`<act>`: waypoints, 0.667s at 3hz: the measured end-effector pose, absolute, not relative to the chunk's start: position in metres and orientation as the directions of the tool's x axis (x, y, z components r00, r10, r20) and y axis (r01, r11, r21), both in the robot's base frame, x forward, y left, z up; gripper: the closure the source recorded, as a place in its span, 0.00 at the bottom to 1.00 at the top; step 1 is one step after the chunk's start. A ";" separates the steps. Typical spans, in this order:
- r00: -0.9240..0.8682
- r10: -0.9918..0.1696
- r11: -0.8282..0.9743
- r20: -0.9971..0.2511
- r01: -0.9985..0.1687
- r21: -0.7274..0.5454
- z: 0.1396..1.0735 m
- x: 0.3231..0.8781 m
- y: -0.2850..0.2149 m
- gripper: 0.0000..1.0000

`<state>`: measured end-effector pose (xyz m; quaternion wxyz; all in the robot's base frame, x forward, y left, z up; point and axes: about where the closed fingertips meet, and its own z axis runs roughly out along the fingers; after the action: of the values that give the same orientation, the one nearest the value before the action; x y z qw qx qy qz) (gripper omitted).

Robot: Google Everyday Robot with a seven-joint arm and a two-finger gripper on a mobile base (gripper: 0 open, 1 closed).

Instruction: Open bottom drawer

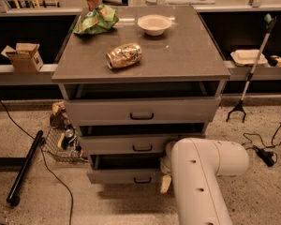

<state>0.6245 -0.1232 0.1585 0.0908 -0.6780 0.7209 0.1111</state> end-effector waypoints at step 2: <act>-0.108 -0.970 0.091 -0.215 -0.992 0.091 0.158 0.592 -0.136 0.00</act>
Offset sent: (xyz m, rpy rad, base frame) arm -0.0667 -0.0208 -0.0003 -0.0993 0.0747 -0.0668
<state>0.5920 -0.1358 0.1578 0.0498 -0.6658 0.7368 0.1066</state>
